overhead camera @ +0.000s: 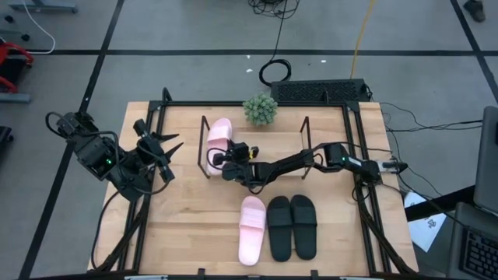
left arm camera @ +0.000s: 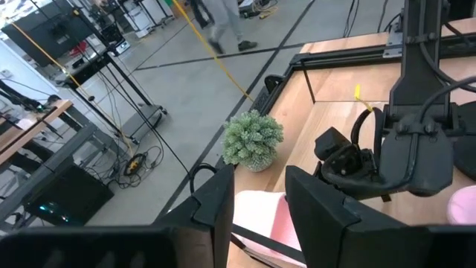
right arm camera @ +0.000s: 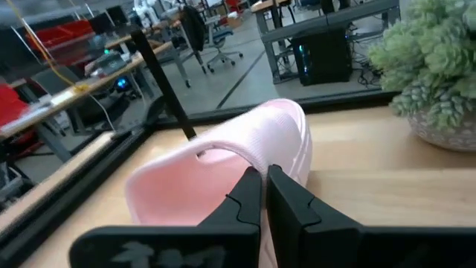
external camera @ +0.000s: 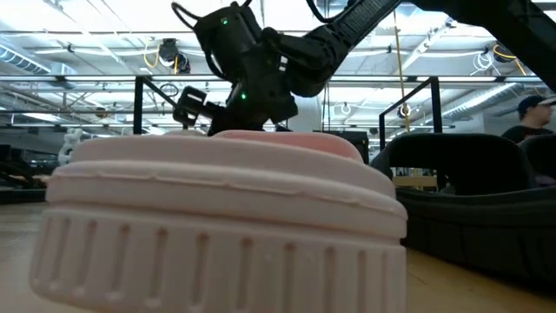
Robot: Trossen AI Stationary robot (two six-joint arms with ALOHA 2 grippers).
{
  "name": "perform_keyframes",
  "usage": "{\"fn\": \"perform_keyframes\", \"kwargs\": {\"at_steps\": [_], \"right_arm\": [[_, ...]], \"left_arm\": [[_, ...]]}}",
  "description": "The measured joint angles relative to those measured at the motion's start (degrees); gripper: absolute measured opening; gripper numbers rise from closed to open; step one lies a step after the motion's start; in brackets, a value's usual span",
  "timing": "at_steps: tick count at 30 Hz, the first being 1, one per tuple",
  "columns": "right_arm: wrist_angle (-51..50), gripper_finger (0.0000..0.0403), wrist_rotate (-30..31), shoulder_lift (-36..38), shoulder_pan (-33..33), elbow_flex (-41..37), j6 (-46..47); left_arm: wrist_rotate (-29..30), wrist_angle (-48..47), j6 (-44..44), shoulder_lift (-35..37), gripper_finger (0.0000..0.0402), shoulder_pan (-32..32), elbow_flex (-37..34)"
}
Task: Pick and place slides into the shelf
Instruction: Put the pink slide on the shelf
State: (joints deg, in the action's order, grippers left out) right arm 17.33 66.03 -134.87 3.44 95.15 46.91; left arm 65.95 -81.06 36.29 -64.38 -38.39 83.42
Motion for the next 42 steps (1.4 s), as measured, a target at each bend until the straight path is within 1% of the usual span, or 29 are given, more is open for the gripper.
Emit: {"fn": "perform_keyframes", "kwargs": {"at_steps": [7, 11, 19, 24, 29, 33, 42], "right_arm": [[-0.67, 0.0001, -3.89, 0.02, 0.04, -0.04, 0.03], [-0.87, 0.0012, -6.04, 0.02, 0.0, -0.04, -0.2], [-1.53, 0.0028, -6.38, 0.02, 0.02, -0.04, -0.33], [-2.67, 0.0029, -6.74, 0.02, 0.02, -0.04, -0.41], [-2.88, 0.003, -9.34, 0.02, 0.0, -0.07, -0.46], [-2.92, 0.003, -10.24, 0.02, 0.0, -0.07, -0.68], [-3.01, 0.003, -10.64, 0.02, 0.0, -0.07, -1.75]], "left_arm": [[-0.03, 0.02, 0.09, 0.0, 0.0124, 0.0, 0.0], [-0.09, 0.02, 0.11, 0.0, 0.0124, 0.0, 0.0], [-1.62, -0.04, 0.22, 0.0, 0.0124, 0.0, 0.0], [-1.6, -0.1, 0.22, 0.0, 0.0124, 0.0, 0.0], [-1.6, -0.13, 0.22, 0.0, 0.0124, 0.0, 0.0], [-1.6, -0.13, 0.22, 0.0, 0.0124, 0.0, 0.0], [-1.6, -0.16, 0.2, 0.0, 0.0124, 0.0, 0.0]]}}
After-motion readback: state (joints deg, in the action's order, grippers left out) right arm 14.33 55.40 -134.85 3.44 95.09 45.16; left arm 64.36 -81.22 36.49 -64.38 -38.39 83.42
